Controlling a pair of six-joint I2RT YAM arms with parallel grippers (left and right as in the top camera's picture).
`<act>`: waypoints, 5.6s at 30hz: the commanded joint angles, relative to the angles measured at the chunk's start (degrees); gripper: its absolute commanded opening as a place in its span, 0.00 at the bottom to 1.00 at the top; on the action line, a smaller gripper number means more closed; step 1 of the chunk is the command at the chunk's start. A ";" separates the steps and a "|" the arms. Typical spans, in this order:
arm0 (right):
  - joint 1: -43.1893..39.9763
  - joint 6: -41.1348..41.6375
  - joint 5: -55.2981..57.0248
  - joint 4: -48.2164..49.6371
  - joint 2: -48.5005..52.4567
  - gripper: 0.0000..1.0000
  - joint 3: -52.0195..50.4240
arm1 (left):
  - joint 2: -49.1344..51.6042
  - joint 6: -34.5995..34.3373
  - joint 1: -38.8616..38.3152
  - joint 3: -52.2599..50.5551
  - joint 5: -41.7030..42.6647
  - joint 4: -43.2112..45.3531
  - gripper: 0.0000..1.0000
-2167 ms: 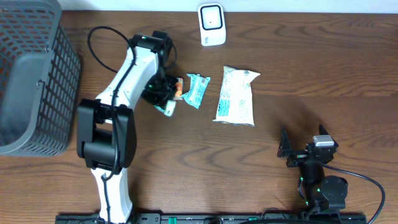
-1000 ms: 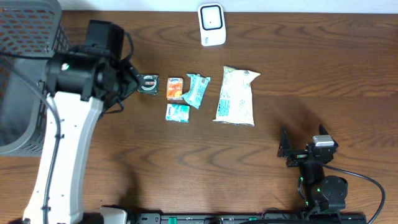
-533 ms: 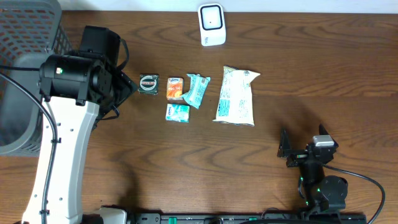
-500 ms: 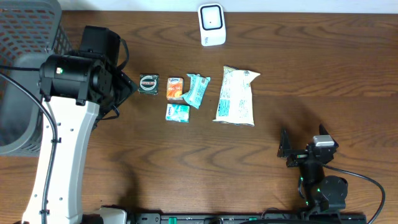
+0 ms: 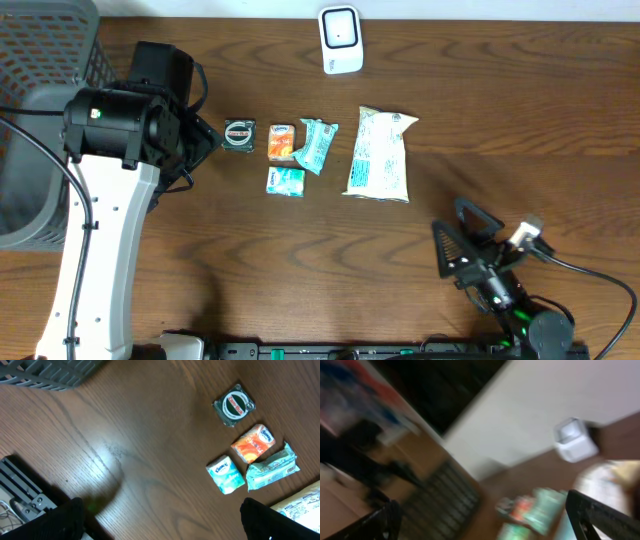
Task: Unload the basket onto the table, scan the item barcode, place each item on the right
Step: 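Reach the right gripper toward the large yellow-white snack bag, then grasp the edge of the snack bag with the right gripper, then lift the snack bag with the right gripper and rotate it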
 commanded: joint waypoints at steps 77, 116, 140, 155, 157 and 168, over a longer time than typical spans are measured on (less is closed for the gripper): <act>15.21 -42.05 23.85 -87.69 109.63 0.01 93.02 | 0.13 -0.50 0.28 -0.13 -0.17 -0.37 0.98; 16.85 -38.62 26.45 -77.00 108.56 0.21 97.88 | 0.13 -0.50 0.28 -0.13 -0.17 -0.37 0.98; 21.27 -28.57 35.78 -75.28 107.19 0.12 76.76 | 0.13 -0.50 0.28 -0.13 -0.17 -0.37 0.98; 20.24 -32.92 39.80 -61.00 106.05 0.27 84.26 | 0.13 -0.50 0.28 -0.13 -0.17 -0.37 0.98; 20.26 -32.89 39.78 -58.99 108.48 0.28 84.26 | 0.13 -0.50 0.28 -0.13 -0.17 -0.37 0.98; 18.86 -36.85 39.80 -52.17 117.02 0.42 84.46 | 0.13 -0.50 0.28 -0.13 -0.15 -0.37 0.98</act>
